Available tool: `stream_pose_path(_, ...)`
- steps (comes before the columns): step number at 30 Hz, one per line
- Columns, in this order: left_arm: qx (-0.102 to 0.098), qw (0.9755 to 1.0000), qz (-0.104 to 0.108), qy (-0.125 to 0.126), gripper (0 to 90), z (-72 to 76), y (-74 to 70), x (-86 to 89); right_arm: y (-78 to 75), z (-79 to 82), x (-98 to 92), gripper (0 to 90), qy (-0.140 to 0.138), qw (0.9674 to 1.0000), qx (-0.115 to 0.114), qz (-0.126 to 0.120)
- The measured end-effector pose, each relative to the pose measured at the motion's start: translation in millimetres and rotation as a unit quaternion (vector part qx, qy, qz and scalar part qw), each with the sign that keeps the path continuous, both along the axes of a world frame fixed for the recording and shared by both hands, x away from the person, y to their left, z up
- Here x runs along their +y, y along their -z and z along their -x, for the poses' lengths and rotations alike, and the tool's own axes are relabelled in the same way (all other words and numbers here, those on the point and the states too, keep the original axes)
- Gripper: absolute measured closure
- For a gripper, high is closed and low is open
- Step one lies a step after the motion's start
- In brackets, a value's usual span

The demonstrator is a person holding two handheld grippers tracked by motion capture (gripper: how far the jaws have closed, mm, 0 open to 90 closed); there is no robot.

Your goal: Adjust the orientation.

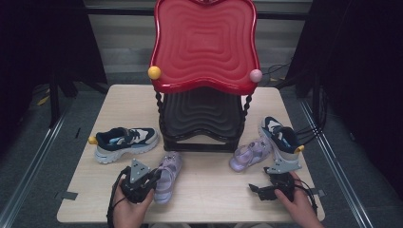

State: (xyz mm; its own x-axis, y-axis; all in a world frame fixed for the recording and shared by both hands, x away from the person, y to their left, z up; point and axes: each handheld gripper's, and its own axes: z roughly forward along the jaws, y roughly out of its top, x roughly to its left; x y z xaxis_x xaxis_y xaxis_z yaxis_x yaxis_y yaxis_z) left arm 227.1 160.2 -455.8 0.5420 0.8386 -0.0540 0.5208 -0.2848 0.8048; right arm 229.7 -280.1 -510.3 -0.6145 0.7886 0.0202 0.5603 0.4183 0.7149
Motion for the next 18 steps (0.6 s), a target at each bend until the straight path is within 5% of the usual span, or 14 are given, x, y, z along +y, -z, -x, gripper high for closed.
stream_pose_path(18,-0.009,0.9997,0.021,0.006,82.7,-0.5,-20.0,2.5,0.0,0.0,0.0,9.5,0.0,1.0,0.0,0.0)
